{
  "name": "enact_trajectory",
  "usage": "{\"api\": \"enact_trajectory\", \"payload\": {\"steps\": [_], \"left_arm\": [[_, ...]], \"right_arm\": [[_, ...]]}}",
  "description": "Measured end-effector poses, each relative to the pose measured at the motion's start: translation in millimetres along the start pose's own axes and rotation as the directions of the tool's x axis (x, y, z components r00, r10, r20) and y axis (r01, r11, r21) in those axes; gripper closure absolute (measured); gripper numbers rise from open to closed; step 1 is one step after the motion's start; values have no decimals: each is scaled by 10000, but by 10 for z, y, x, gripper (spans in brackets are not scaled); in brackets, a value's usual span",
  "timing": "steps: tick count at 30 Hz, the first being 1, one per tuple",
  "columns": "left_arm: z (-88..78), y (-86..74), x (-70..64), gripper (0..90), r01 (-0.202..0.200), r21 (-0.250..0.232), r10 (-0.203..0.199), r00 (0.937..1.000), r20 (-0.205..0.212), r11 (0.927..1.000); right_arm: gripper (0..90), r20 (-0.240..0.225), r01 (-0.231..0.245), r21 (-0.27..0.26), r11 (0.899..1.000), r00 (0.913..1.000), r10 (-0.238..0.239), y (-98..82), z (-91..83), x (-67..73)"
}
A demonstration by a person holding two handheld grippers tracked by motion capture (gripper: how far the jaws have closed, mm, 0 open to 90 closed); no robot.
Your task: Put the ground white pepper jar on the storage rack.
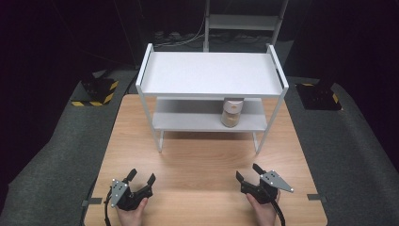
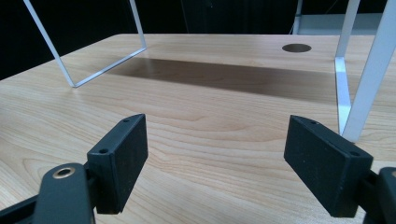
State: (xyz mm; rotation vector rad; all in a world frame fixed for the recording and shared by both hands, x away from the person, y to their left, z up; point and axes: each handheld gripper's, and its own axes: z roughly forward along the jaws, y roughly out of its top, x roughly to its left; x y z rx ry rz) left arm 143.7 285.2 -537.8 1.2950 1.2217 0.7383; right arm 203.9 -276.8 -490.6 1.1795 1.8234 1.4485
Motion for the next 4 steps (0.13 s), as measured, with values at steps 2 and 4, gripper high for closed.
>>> {"api": "enact_trajectory", "payload": {"steps": [2, 4], "left_arm": [[0, -2, -2, 158, 5, -14, -5, 10000, -10, 10000], [-1, -4, -2, 158, 7, -23, -7, 10000, -13, 10000]], "right_arm": [[214, 5, -38, -48, 10000, 10000, 38, -7, -8, -5], [214, 15, -23, -39, 10000, 10000, 23, -8, -10, -5]]}}
